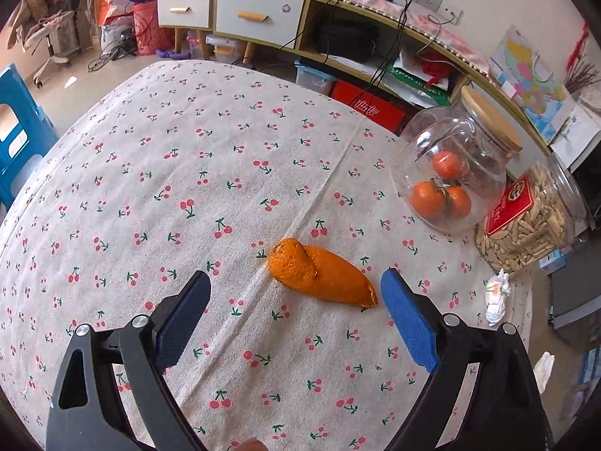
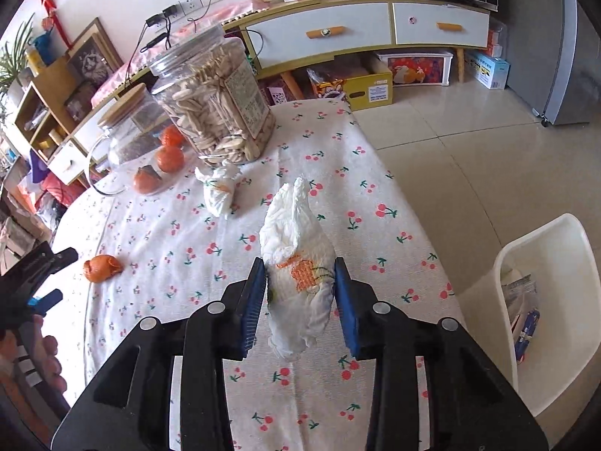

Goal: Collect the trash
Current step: 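Grasp the white tissue with the right gripper while the left grasps an orange peel, then release the tissue into the bin from the right gripper while left carries peel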

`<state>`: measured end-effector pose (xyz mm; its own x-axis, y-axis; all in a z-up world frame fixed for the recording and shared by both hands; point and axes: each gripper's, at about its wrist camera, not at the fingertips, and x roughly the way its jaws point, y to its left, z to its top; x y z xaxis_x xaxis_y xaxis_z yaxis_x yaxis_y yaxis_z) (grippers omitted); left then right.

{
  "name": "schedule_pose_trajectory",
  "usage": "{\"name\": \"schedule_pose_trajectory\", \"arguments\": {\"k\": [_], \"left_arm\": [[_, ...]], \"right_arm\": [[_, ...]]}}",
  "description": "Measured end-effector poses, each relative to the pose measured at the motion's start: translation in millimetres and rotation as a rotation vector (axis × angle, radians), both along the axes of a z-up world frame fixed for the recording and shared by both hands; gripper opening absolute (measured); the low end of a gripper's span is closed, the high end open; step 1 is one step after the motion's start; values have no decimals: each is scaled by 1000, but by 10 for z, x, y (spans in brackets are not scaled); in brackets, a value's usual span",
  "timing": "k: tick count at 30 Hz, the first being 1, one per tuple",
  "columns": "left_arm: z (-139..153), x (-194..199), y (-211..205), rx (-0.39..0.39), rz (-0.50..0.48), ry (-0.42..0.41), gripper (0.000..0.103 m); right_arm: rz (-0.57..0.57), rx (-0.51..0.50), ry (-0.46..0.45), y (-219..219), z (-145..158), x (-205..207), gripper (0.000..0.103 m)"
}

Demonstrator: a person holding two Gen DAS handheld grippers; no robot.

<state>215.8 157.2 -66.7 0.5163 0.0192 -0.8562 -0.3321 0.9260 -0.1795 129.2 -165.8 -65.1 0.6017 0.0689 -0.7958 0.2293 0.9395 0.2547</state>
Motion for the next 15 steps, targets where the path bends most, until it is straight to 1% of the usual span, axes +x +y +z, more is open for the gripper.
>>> {"name": "schedule_pose_trajectory", "arguments": {"k": [5,8,10,11,13,15], "left_arm": [[-172,118,-14,-25,35,31,89],[-235,182,-17,-32,64,38,89],[-275,234,-24,-42,79,43,86],[-302,259,-29,-47,81,48,82],[-314,292,-63,-20,77,45,76],[-299,297,-93,-14,48,38,53]], "right_arm": [[31,51,-38,-4,132,-35,34],[42,72,-41,-64,163,-74,34],[43,106,-39,-160,142,-95,34],[46,119,-38,-190,136,-99,35],[65,132,-36,-223,133,-107,35],[79,134,-39,-240,140,-128,35]]}}
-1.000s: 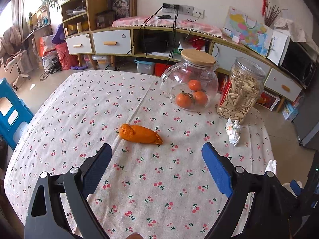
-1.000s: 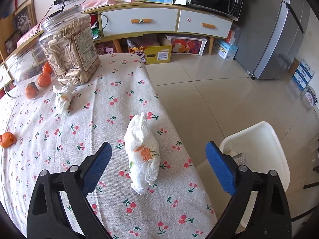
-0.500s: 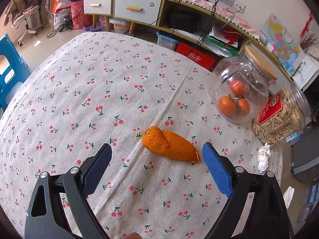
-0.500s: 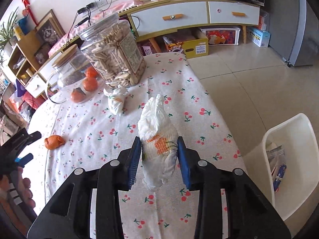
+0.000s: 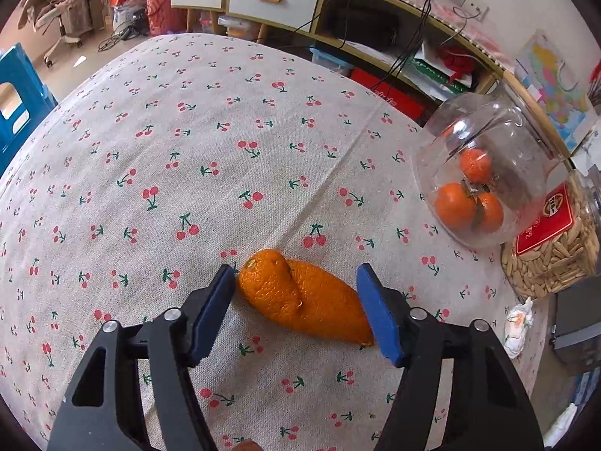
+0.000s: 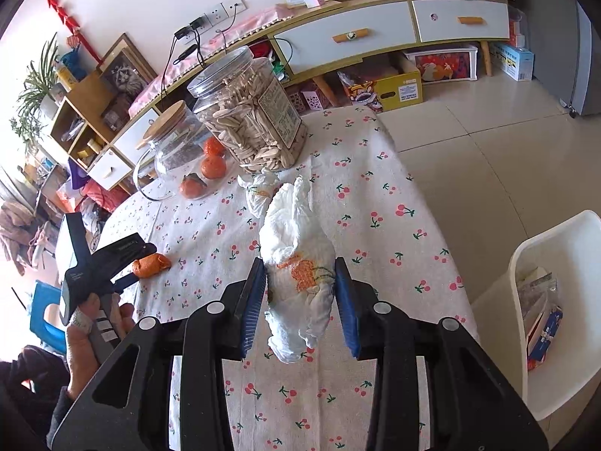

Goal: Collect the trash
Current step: 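Release the tissue into the bin from the right gripper while left carries peel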

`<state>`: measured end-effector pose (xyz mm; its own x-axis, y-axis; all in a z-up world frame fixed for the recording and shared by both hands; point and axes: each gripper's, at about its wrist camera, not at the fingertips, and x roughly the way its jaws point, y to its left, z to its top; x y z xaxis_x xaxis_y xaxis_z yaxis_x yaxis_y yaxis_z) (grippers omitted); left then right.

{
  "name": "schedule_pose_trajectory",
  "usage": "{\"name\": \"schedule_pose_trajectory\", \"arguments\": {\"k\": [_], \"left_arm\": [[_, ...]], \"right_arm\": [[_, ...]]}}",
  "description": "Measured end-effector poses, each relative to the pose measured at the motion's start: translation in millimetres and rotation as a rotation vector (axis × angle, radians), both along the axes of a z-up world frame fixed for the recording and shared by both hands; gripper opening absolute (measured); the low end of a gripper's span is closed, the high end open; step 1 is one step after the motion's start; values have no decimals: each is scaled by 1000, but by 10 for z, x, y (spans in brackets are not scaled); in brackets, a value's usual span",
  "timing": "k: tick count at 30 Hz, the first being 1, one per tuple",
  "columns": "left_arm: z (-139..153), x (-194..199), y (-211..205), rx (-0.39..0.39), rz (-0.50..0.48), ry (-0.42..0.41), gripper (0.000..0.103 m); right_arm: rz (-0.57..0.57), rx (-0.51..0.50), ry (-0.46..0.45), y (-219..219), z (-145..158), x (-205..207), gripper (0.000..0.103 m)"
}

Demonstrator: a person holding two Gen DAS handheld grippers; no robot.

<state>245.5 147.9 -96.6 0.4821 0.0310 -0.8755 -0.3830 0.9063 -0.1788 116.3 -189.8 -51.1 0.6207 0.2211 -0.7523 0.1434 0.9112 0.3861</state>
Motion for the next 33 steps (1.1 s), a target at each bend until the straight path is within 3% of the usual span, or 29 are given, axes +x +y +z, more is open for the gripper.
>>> {"name": "schedule_pose_trajectory", "arguments": {"k": [1,2,4,11,17,33], "left_arm": [[15,-5,9,-29,-19,-7,46],[23,-4,39,-73,-38,-7,29],[41,-47,107,-154,-57,-1,26],[237,-368,190,-194,-82,-24,24],[616,-713,78,-157,-133,-109,24],[1280,-1258,-621,94,-248,-314,24]], "right_arm": [[10,0,-4,1,5,-20,35],[25,10,-8,4,14,-30,35],[53,33,-18,5,48,-62,35],[85,-51,-73,105,222,-214,35],[81,-107,-109,127,338,-356,35],[2,-224,-174,-164,510,-673,35]]}}
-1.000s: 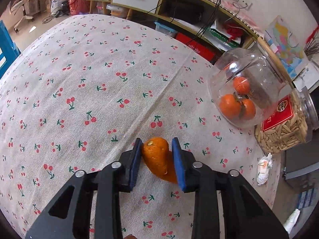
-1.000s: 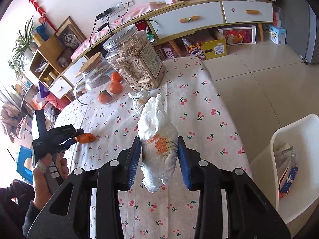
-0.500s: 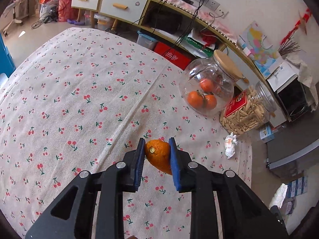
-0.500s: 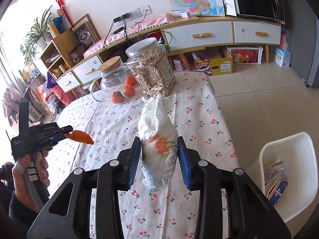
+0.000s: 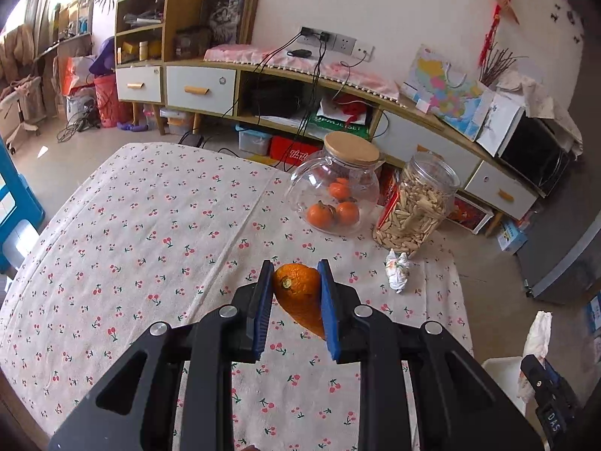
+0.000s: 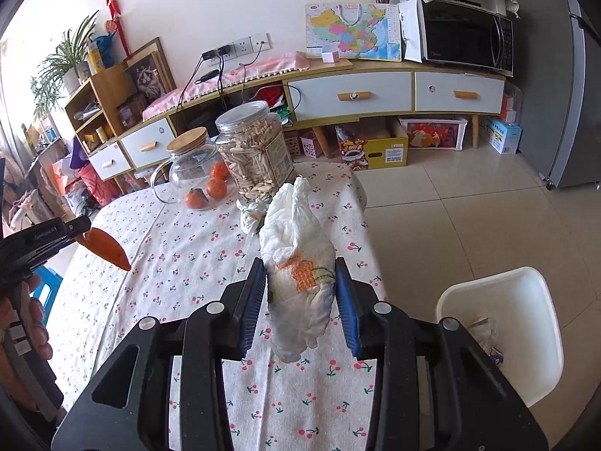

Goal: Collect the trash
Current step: 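Release the tissue into the bin from the right gripper while left carries peel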

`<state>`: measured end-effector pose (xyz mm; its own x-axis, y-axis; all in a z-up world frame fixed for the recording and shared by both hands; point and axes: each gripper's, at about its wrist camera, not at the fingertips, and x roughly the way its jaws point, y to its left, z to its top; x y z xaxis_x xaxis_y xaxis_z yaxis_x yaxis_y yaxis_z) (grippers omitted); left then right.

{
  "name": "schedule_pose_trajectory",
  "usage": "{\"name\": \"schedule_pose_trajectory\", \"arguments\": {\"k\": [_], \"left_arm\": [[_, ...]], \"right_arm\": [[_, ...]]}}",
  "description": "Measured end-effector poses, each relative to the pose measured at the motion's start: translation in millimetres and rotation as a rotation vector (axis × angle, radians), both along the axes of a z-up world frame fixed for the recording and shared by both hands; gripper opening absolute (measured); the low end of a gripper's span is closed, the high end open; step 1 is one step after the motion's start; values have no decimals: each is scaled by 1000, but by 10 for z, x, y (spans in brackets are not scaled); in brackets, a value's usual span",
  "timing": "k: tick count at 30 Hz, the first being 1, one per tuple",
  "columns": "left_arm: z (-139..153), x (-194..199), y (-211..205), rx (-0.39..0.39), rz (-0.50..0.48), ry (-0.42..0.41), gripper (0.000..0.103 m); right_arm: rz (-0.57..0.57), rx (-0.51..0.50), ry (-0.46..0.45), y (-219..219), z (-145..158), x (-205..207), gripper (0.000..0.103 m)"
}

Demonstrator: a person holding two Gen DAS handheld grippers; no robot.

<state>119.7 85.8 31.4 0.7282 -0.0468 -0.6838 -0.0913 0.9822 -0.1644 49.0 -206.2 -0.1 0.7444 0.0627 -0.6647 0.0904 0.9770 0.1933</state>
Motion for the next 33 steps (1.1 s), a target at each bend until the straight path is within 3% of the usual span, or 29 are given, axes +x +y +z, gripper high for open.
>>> {"name": "schedule_pose_trajectory", "arguments": {"k": [7,20,29,32,33], "left_arm": [[68,-147,-405,45,-85,-47,24],[25,-295,-1036,67,-209,-55,24],[-44,-401,-1539,83,-296,-51,24],[-62,-460,-1729,84,-331,-53,24],[-68,-478,-1794,82,-343,-53,24]], "right_arm": [[-73,-49,-13,-278,20,-139,35],[-236,-115,-2,-938,-24,-400,35],[-375,-149,78,-1482,-216,-558,35],[-427,-147,96,-1660,-240,-627,39],[-442,-153,99,-1710,-239,-651,50]]}}
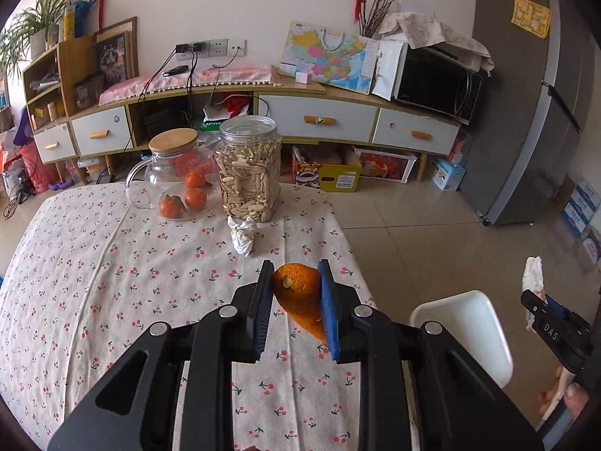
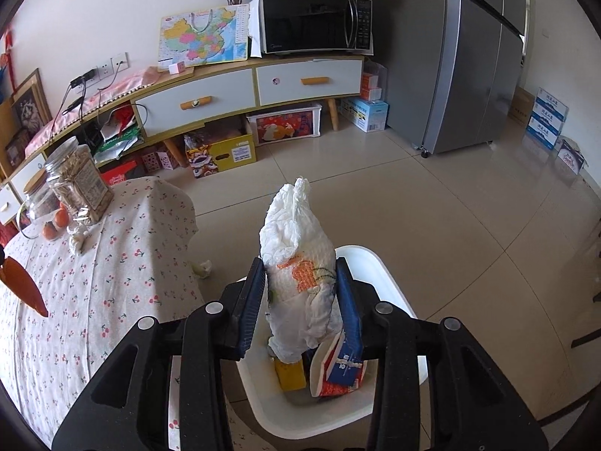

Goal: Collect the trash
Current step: 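Release the tissue into the bin from the right gripper while left carries peel, then drop the orange peel into the bin by opening the left gripper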

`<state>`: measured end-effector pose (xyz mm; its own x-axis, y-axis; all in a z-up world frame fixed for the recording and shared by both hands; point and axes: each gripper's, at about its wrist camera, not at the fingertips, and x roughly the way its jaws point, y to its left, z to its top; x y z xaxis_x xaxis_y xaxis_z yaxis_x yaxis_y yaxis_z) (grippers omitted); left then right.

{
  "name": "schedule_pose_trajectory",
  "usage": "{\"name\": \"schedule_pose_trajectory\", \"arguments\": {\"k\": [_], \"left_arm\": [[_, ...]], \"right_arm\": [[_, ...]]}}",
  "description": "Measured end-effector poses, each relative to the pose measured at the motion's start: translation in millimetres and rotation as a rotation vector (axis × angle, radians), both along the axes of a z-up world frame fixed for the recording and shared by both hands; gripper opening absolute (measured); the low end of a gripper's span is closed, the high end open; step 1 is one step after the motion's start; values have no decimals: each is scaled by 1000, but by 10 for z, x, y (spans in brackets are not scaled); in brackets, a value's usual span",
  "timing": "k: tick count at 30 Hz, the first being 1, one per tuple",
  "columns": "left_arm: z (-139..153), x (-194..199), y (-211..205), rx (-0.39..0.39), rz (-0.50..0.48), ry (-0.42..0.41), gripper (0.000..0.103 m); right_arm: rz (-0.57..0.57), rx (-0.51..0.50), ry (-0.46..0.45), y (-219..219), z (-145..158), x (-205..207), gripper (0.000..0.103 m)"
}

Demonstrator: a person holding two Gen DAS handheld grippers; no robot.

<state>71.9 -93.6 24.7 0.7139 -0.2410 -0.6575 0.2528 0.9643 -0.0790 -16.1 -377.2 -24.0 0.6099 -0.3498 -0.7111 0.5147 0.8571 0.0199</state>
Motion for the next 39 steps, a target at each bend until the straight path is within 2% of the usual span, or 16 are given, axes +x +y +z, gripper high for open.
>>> {"name": "schedule_pose_trajectory", "arguments": {"k": [3,4,6,8,12,19,24,25,27,29,33,37,39], "left_arm": [[-27,-43,-219,-13,-41,14,24],[-40,-55,-299,-21,-57,23,24],[-72,-88,-456,-31,-87,39,24],[-109,-126,-609,-43,-111,53,24],[-219,-182,-926,-70,-153,94,24],[-293,-288,-1485,-64,-235,114,24],[-303,-313,-1796,-91,-279,123,26],[-317,-302,-1835,-103,-283,135,28],[-356,-257,-1896,-136,-299,182,55],[-372,-243,-1915,-151,-306,205,57],[-355,-308,-1907,-88,-306,161,57],[-331,-338,-1754,-4,-249,96,57],[-312,-328,-1617,29,-211,64,63]], "right_arm": [[-64,-30,-8,-128,36,-96,70],[-84,-36,-13,-170,49,-128,72],[-128,-43,-23,-253,74,-185,84],[-175,-55,-37,-340,101,-252,88],[-246,-64,-51,-520,139,-360,92],[-354,-59,-106,-803,239,-537,94],[-400,-102,-116,-874,283,-628,95],[-411,-109,-116,-879,291,-642,95],[-431,-113,-116,-900,290,-665,96],[-438,-106,-114,-907,281,-688,96],[-413,-101,-103,-832,266,-630,96],[-364,-106,-113,-644,298,-525,96],[-330,-103,-122,-511,320,-463,96]]}}
